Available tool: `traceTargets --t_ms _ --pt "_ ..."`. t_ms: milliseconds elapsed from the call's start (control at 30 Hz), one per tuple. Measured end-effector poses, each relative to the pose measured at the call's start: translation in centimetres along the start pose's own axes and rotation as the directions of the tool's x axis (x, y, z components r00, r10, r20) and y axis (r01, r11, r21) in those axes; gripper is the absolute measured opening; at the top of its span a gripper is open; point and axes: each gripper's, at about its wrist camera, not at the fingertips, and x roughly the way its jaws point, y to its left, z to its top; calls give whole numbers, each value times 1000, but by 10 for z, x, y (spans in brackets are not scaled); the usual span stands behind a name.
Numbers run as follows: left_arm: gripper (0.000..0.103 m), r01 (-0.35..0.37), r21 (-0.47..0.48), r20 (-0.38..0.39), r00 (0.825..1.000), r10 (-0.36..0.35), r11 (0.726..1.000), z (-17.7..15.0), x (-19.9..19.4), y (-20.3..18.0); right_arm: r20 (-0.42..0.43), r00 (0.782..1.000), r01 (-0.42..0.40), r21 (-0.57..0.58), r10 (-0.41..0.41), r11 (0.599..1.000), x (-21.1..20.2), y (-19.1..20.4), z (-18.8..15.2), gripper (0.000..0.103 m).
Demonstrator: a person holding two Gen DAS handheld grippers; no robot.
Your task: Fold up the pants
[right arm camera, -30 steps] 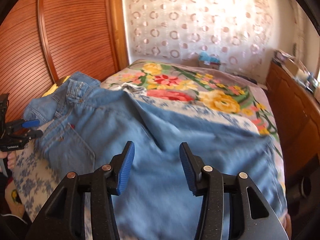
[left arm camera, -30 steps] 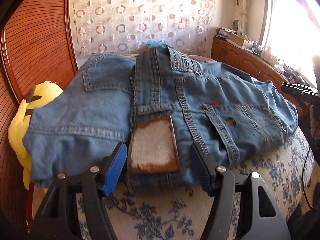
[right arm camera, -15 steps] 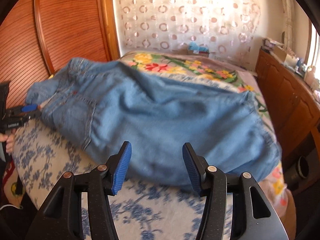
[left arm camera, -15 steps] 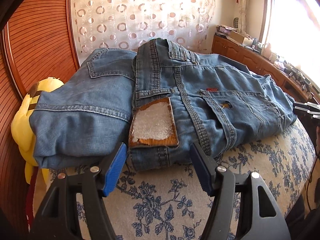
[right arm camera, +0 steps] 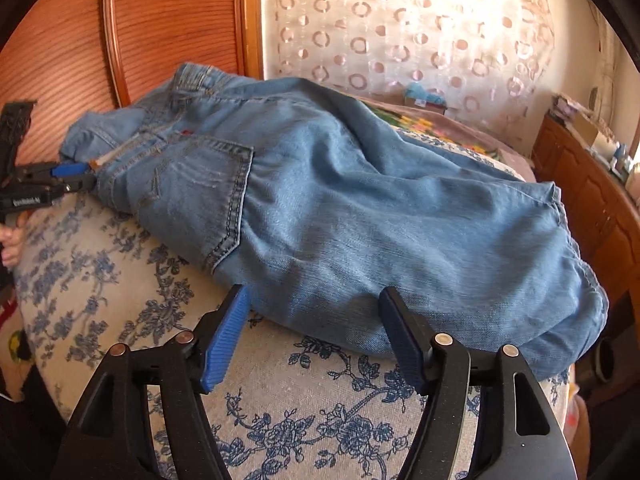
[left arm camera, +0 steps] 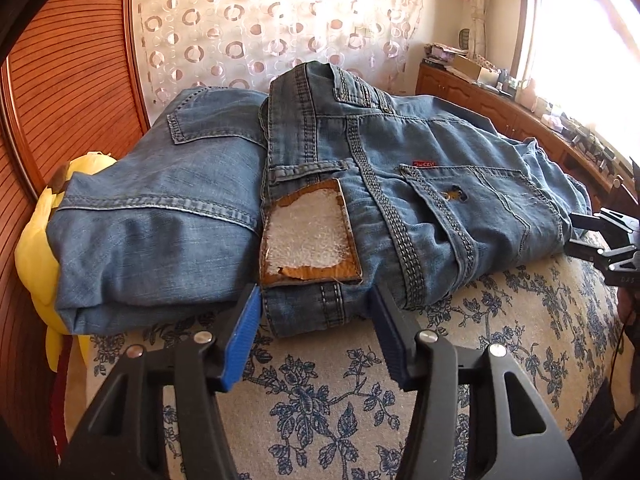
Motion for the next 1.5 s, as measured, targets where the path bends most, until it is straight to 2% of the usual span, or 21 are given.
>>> traceTargets --t_ms 133,433,600,733,833,933,967,1000,1067,1267,1500 --pt "54 10 1 -19 1000 -10 1000 0 6 3 -39 999 8 -3 -8 1000 10 2 -3 73" --pt "53 -5 9 -25 1000 5 1000 -1 7 -1 -41 998 40 -2 -41 999 13 5 -6 73" --pt "42 12 -19 -11 1000 -12 1000 -4 4 -1 -38 997 65 -6 -65 998 13 8 -8 73" --pt "39 17 -24 3 1000 -17 1000 -5 -1 -2 -39 997 70 8 -69 998 13 4 -7 72" --pt "36 15 -10 18 1000 -15 1000 -6 -6 -4 -38 995 97 7 -97 995 13 3 -8 63" --pt "34 18 -7 37 999 -18 1000 -5 -11 -4 -32 993 115 14 -114 993 13 2 -7 40" --pt "33 22 -6 43 999 -21 1000 -4 -13 -4 -28 992 120 13 -120 993 12 2 -6 23" --pt "28 23 -4 54 998 -23 1000 -3 -16 -5 -21 992 125 26 -125 992 10 -2 -6 15" --pt "26 32 8 76 997 -33 999 -2 -25 -8 -17 995 97 44 -96 994 7 -9 -5 7" --pt "19 30 39 147 989 -35 999 4 -56 -23 19 994 105 17 -106 994 -15 -8 4 3" --pt "18 36 45 165 985 -43 998 0 -95 -25 23 999 46 44 -47 998 -38 -15 -7 3"
